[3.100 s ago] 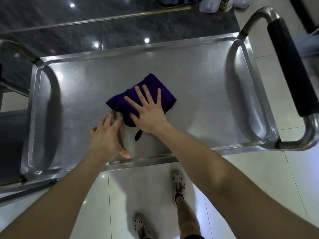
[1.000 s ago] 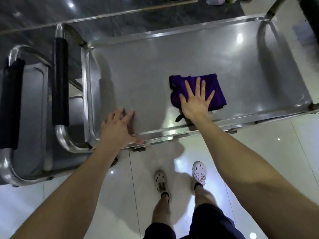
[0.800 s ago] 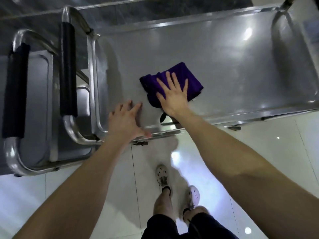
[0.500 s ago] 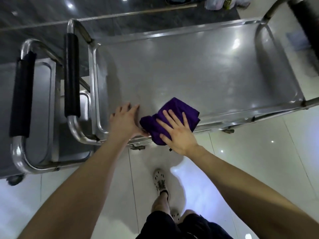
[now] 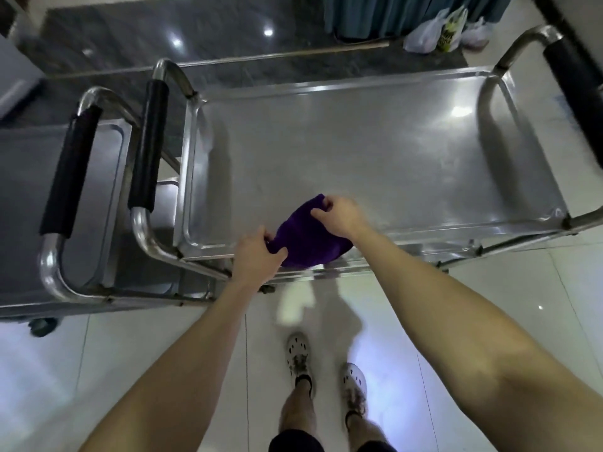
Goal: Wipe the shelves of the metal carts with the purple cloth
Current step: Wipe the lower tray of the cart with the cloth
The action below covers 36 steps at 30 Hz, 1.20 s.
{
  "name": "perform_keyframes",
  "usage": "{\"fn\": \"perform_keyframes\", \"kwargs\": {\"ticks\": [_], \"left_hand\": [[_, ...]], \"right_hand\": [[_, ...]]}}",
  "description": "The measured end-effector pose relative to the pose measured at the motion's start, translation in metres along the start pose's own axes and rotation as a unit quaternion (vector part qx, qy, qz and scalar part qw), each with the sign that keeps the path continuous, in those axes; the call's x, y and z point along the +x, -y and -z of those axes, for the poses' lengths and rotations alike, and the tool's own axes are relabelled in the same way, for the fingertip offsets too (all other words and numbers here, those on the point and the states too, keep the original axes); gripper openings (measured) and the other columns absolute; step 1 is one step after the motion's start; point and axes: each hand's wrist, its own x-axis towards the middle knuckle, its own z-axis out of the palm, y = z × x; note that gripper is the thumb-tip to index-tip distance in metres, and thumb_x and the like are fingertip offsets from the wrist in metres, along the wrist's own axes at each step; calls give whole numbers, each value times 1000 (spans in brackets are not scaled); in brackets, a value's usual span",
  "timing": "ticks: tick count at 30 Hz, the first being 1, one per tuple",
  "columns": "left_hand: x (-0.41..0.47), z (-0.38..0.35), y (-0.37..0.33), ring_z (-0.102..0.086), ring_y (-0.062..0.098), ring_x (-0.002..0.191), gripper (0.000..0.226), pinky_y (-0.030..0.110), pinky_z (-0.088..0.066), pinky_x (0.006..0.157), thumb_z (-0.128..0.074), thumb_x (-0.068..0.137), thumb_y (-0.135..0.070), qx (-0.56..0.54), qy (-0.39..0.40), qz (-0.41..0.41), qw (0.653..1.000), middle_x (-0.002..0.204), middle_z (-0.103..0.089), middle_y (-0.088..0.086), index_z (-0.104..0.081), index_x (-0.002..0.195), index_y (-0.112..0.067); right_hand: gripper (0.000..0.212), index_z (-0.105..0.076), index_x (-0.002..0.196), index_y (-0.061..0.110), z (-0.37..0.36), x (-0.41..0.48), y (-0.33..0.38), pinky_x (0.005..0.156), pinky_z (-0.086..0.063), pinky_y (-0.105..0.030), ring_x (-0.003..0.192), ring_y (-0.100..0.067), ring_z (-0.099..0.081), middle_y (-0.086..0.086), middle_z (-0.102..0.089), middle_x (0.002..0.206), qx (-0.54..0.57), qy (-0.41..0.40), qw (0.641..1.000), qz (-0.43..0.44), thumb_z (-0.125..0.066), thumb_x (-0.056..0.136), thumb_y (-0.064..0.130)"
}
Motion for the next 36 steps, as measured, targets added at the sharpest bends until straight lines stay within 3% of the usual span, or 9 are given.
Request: {"fn": "perform_keyframes", "kwargs": {"ticks": [3,6,8,12,16,20,25,30,36], "left_hand": [[-25,-1,-2,-67,10,78,33,28,-51,64,-88,86,-29,-49,3,-2,999,84,-67,-10,-55,89,-33],[-53,12,-1,-73,19,84,36,38,-63,70,-92,81,-17,-131,12,-8,991,89,-74,-2,-59,92,-27],[-72,29,-2,-78,16,91,41,33,-65,72,-97,77,-11,-204,18,-5,979,97,-80,-1,-66,101,-26],[-99,55,-4,-77,5,89,31,27,-61,77,-95,79,-15,-131,84,-33,987,92,-81,-14,-82,96,-37],[-121,70,3,-79,8,88,21,17,-57,68,-90,80,-23,-278,57,7,959,96,-83,-5,-85,97,-34],[-138,54,29,-80,30,100,23,29,-61,70,-89,86,-15,-390,51,95,914,107,-82,10,-82,107,-19],[-144,37,71,-78,30,110,58,42,-66,77,-94,81,-21,-513,64,150,843,127,-78,8,-71,135,-19],[-139,-4,110,-71,30,111,66,52,-63,93,-82,98,-14,-281,-23,126,951,129,-65,10,-36,144,-22],[-113,-40,153,-68,36,112,48,57,-58,98,-80,95,-4,-268,-61,116,955,124,-65,10,-45,122,-20]], "right_hand": [[33,-71,125,15,7,-20,-4,93,-48,-39,114,-29,-65,-6,-73,119,139,56,989,6,-65,103,39],[18,-76,95,16,29,-70,-20,82,-49,-41,89,-24,-67,-6,-75,92,359,14,933,34,-67,88,31],[12,-78,88,20,42,-101,-34,81,-54,-41,91,-23,-71,-7,-78,99,441,2,896,51,-71,82,28],[15,-74,91,25,44,-131,-51,106,-53,-39,134,-13,-59,13,-62,139,375,6,919,121,-79,93,10],[4,-70,93,40,33,-150,-43,80,-57,-37,88,-11,-69,14,-74,92,360,-2,916,176,-67,96,39],[22,-63,113,44,7,-163,-39,81,-63,-43,93,-17,-74,10,-75,101,288,6,939,189,-75,95,43],[52,-46,134,34,-36,-176,-47,79,-56,-37,93,-10,-71,14,-74,104,211,-24,968,136,-78,95,20],[52,-37,126,24,-99,-189,-56,76,-56,-40,81,-18,-72,-1,-74,92,274,-73,959,9,-79,98,18],[29,-44,111,35,-168,-185,-75,71,-50,-39,76,-19,-65,8,-70,84,218,-81,972,21,-62,105,13]]}}
